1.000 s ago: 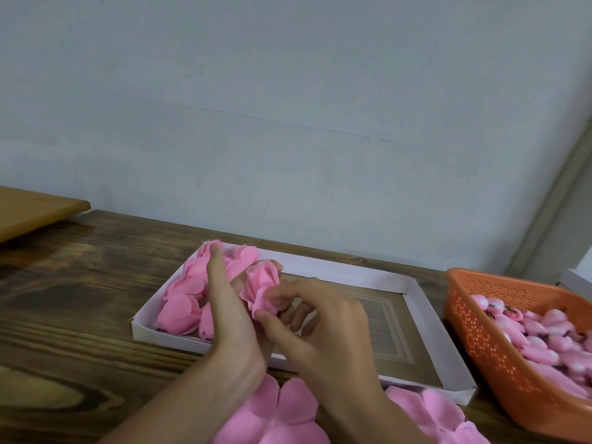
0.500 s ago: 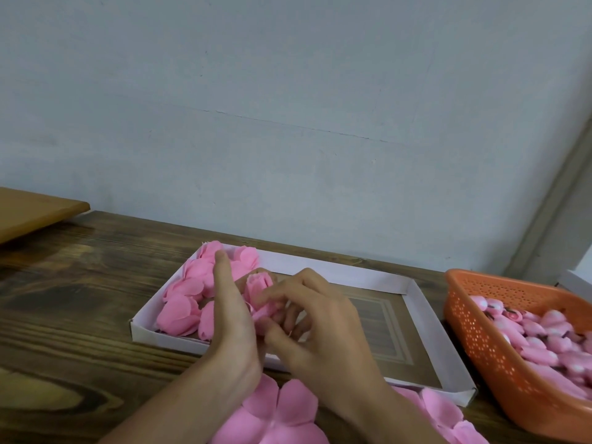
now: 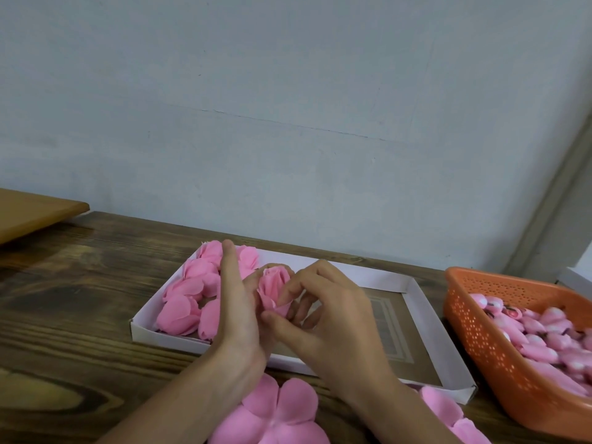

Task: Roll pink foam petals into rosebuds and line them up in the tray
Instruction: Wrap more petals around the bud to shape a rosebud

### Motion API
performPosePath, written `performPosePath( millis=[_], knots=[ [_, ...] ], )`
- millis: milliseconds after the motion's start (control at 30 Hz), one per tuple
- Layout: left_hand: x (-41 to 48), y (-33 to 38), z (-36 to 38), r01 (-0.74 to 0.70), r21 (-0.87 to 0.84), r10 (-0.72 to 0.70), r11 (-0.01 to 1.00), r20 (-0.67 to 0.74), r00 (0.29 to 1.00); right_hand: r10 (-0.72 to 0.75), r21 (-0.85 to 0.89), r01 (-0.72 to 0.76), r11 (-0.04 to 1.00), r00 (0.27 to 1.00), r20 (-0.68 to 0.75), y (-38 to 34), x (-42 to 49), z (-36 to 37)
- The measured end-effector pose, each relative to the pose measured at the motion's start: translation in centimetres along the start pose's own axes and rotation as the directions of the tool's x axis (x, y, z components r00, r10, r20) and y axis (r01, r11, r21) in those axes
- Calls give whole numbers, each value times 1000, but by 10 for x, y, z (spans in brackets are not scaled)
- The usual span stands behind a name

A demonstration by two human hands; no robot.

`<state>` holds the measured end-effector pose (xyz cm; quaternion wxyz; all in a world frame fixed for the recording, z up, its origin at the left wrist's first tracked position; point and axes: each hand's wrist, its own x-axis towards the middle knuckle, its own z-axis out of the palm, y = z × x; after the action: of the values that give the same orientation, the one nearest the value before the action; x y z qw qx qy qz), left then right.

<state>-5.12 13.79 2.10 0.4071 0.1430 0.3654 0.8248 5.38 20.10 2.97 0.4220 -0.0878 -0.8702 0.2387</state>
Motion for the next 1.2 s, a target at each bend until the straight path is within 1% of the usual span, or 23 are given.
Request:
performPosePath(
  millis=[67,200,300,400,467,533,600,733,800,900,1000,1100,1200],
  knots=[
    [0,-2,0,-3,-13,4,1000,44,999,-3,-37,2,999,999,-33,1,0,1],
    [1,-4,-1,-2,-10,3,1000,80,997,20,-73,-24,997,998,-51,2,-1,1],
    [1,-2,0,3,-46,0,999,79,997,31,-40,-33,999,998,-52,0,-1,1],
    [3,-4,-2,-1,-17,1,1000,4,1000,56,44,-54,998,997,-46,-5,0,2],
    [3,-6,-2,-2,-20,1,1000,-61,998,103,132,-101,986,995,-6,-7,0,3],
    [4,-8,-1,-18,-41,12,999,-145,989,161,231,-169,958,986,50,-8,-2,5],
    [4,-9,-2,-23,-53,11,998,-219,976,197,287,-217,933,976,97,-9,-3,6],
    [6,-6,-6,2,-102,-33,995,-298,954,230,400,-283,872,957,176,-10,-3,8],
    [7,-5,-6,-6,-115,-31,993,-312,950,244,414,-300,860,952,184,-10,-3,9],
    [9,-6,-7,-44,-93,11,995,-327,945,255,393,-281,875,960,119,-10,-4,10],
    [9,-11,-10,-68,-65,45,996,-311,949,274,398,-281,873,959,75,-11,-5,11],
    [9,-14,-11,-84,-52,64,995,-313,948,243,369,-255,894,967,78,-11,-5,12],
    [9,-15,-11,-52,-75,27,996,-305,952,203,351,-218,911,976,79,-10,-6,13]
  ],
)
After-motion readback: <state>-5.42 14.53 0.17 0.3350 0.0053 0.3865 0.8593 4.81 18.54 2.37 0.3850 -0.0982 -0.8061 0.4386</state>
